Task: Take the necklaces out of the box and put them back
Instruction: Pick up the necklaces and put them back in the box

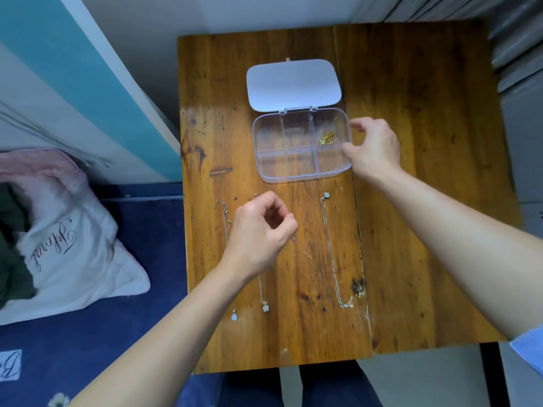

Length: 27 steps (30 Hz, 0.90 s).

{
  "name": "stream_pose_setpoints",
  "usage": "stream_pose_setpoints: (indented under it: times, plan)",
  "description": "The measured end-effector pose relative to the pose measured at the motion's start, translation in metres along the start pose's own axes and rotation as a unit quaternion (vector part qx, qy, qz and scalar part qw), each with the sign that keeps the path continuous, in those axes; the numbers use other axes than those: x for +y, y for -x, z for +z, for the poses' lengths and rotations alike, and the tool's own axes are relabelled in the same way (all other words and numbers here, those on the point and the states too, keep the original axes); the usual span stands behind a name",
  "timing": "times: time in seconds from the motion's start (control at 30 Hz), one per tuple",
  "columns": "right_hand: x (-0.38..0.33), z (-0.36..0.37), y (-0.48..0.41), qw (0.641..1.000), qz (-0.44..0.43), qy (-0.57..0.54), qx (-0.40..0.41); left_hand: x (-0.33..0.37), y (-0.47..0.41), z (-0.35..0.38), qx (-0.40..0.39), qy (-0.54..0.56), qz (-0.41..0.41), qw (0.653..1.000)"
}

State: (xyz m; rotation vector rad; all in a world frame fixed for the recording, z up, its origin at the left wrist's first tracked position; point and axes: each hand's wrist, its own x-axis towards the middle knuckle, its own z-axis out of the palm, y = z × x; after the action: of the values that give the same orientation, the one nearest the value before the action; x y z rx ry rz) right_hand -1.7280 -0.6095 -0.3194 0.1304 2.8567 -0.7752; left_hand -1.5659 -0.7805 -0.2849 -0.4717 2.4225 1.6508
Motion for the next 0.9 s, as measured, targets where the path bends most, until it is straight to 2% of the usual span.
stream_pose_setpoints:
  times: [0.13, 0.23, 0.5, 0.7, 0.9]
  plan:
    - [0.012, 0.01, 0.013, 0.998, 0.043, -0.025, -0.048, 0.043, -0.019, -0.025, 0.018, 0.073, 0.02, 0.997]
    - [0.013, 0.015, 0.014, 0.997, 0.051, -0.054, -0.036, 0.068, -0.043, -0.044, 0.038, 0.126, 0.015, 0.991]
    - [0.021, 0.022, 0.01, 0.997, 0.032, -0.053, -0.041, 0.085, -0.113, -0.057, 0.081, 0.147, -0.017, 0.986]
    - [0.025, 0.026, 0.007, 0.997, 0.035, -0.057, -0.042, 0.053, -0.15, -0.038, 0.085, 0.112, -0.071, 0.988]
    - [0.026, 0.029, 0.008, 0.998, 0.021, -0.047, -0.04, 0.015, -0.16, -0.019, 0.072, -0.007, -0.081, 0.994]
